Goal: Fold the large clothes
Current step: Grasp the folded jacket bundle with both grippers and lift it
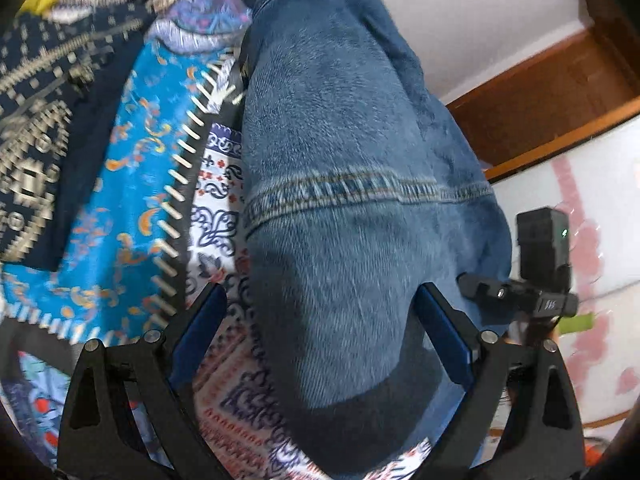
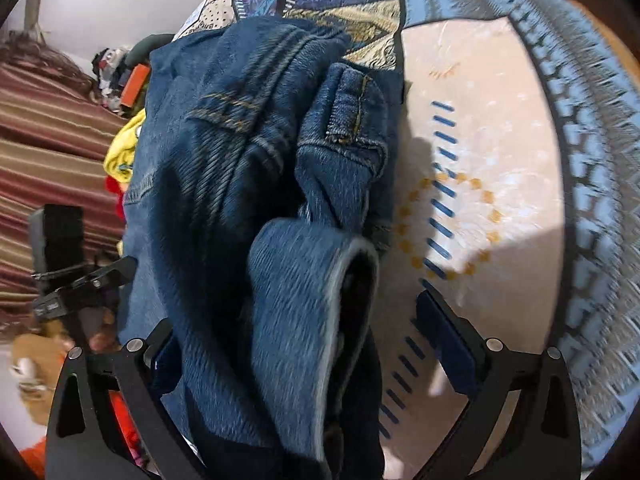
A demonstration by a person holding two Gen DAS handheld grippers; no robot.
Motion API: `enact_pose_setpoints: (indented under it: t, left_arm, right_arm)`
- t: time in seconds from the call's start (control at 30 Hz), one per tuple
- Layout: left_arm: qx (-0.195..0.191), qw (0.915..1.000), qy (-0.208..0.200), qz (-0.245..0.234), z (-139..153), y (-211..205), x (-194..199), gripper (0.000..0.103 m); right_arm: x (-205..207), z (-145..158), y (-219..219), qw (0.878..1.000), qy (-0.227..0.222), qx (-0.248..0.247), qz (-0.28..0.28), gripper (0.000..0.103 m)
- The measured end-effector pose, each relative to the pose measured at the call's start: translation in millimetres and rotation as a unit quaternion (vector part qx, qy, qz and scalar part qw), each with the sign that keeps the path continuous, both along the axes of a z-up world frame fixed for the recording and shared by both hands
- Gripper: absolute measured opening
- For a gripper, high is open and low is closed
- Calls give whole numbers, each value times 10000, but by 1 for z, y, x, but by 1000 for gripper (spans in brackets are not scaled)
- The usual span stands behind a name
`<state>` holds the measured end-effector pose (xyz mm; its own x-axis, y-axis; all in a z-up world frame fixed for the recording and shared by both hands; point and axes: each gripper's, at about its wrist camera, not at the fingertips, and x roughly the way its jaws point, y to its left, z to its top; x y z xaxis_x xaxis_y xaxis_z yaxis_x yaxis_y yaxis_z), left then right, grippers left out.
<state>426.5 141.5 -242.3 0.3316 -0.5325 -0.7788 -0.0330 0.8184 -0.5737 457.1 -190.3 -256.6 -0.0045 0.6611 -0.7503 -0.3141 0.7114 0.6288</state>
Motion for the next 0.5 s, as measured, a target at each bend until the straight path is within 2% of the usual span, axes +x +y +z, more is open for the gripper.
enact_pose_setpoints:
  t: [0.07,0.23,0.3,0.37,0.43,0.5]
  left_arm:
    - [-254,9996,87,9,-6,0,6,96]
    - [-404,9991,95,-92,-12,-13,19,94]
    - [-418,9990,115,-93,-14,-20,23,91]
    - [-416,9991,68,-75,-13,-22,23,86]
    - [-503,9987,48,-2,-12,-21,23,80]
    - [-496,9988,-7,42,-7,-21,21,68]
  right_arm:
    - [4,-1,4,9999,44,69,150,103]
    - [11,-3,11,9991,171,321,238,101]
    - [12,-5,12,9977,307,563,200,87]
    - [11,-9,12,9958,534,738,78,79]
    - [6,-6,13,9964,458,712,38,71]
    - [0,1,14,9970,404,660,-40,65]
